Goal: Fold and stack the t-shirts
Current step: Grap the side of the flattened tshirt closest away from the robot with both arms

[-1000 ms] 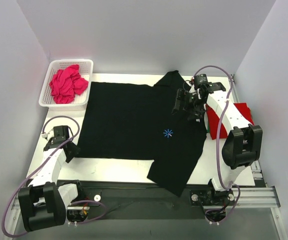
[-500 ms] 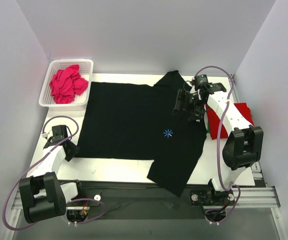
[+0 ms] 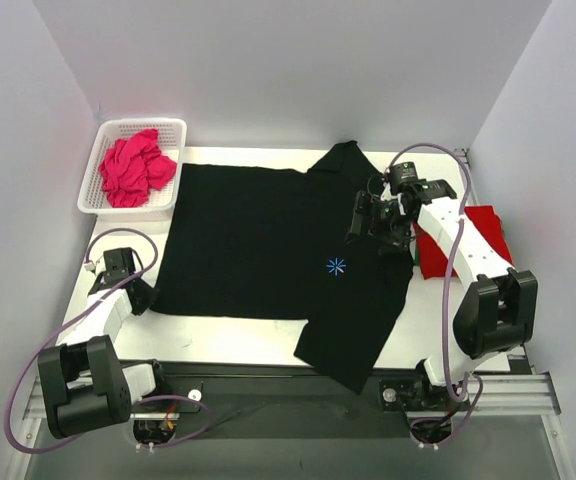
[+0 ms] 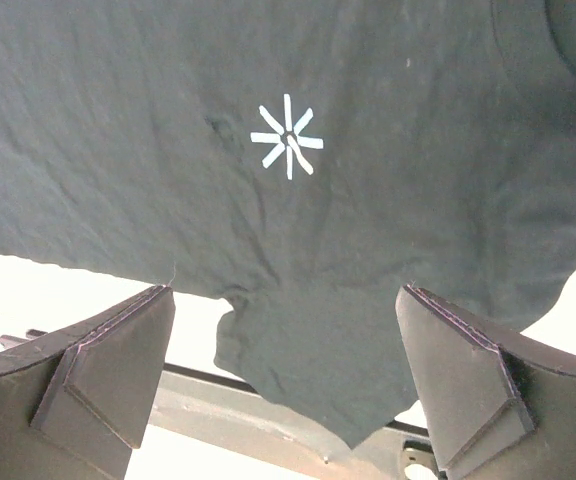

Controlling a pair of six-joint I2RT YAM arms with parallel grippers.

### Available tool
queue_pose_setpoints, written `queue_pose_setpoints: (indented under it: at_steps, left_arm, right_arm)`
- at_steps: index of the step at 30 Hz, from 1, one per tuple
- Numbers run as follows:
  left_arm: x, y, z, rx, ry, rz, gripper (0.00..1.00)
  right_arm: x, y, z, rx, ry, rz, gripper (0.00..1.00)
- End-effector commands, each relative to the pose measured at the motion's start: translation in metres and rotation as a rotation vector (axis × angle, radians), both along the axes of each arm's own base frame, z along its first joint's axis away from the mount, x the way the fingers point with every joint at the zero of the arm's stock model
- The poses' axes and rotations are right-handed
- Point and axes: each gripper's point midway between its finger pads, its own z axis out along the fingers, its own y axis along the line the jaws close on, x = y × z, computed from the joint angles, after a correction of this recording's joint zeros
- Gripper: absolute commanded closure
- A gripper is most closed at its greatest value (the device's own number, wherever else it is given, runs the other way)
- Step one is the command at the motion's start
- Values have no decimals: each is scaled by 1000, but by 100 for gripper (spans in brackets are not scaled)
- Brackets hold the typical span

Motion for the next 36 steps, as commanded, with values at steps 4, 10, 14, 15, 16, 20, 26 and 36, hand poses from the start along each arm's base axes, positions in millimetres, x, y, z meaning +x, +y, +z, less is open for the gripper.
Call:
queue_pose_setpoints:
  at_steps: [4, 10, 14, 15, 16, 20, 26, 36]
  left_arm:
    - [-16, -14, -15, -69, 64, -26, 97]
    - [-15, -15, 0, -72, 38, -42, 100]
    - [-18, -17, 6, -78, 34, -52, 100]
    - [-18, -18, 8, -80, 22, -52, 100]
    - [-17, -19, 9, -88, 15, -52, 100]
    - [-18, -19, 10, -96, 21, -45, 100]
    - [-17, -20, 11, -99, 15, -50, 100]
    - [-16, -20, 9, -111, 27, -56, 100]
  right_arm:
    - [-42, 0, 2, -17, 9, 25, 1]
    - [-111, 0, -24, -97, 95, 97, 4]
    - [-161, -8, -38, -165, 165, 150, 9]
    - [-174, -10, -44, -181, 190, 167, 10]
    - [-185, -12, -44, -180, 201, 171, 11]
    - [-227, -11, -57, -149, 269, 199, 22]
    - [-275, 1, -79, -105, 308, 230, 35]
    - [-301, 18, -118, -114, 314, 241, 44]
